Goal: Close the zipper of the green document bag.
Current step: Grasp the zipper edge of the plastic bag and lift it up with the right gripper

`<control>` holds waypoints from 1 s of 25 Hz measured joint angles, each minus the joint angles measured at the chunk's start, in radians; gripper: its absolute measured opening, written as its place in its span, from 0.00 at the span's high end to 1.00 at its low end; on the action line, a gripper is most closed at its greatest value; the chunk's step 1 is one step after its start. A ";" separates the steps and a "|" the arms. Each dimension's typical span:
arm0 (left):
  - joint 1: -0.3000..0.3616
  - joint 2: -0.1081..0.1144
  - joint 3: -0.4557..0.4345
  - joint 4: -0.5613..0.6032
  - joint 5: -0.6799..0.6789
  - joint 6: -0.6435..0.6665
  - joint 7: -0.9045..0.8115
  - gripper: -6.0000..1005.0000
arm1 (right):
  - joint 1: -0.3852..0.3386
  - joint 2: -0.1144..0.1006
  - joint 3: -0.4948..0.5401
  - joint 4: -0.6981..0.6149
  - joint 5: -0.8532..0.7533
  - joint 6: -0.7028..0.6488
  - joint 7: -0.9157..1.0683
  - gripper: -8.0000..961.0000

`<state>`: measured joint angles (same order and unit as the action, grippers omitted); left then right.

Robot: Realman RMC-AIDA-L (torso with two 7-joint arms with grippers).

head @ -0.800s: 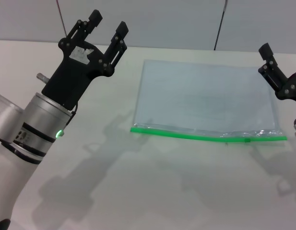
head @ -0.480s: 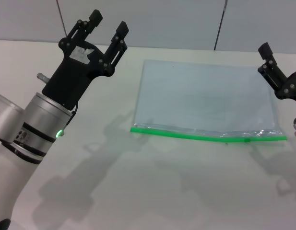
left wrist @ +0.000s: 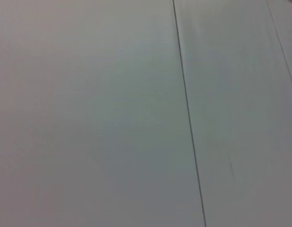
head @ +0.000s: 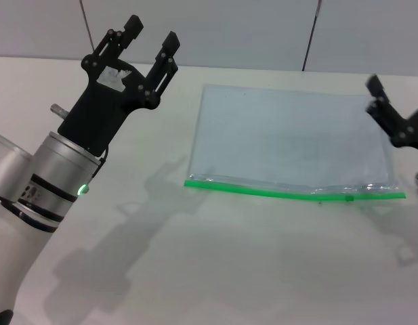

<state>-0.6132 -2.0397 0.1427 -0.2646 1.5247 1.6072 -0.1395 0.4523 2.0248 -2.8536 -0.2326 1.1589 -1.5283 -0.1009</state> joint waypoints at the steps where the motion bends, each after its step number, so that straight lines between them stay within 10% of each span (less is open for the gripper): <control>1: 0.000 0.000 0.000 0.001 0.000 -0.002 0.000 0.39 | -0.005 0.000 0.000 0.016 0.011 0.015 -0.009 0.08; 25: 0.015 0.001 0.000 0.027 -0.012 -0.007 0.000 0.40 | -0.161 0.011 0.076 0.070 0.035 0.305 -0.708 0.08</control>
<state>-0.5979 -2.0387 0.1426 -0.2377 1.5124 1.6000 -0.1395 0.2913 2.0355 -2.7772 -0.1627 1.1936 -1.2232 -0.8090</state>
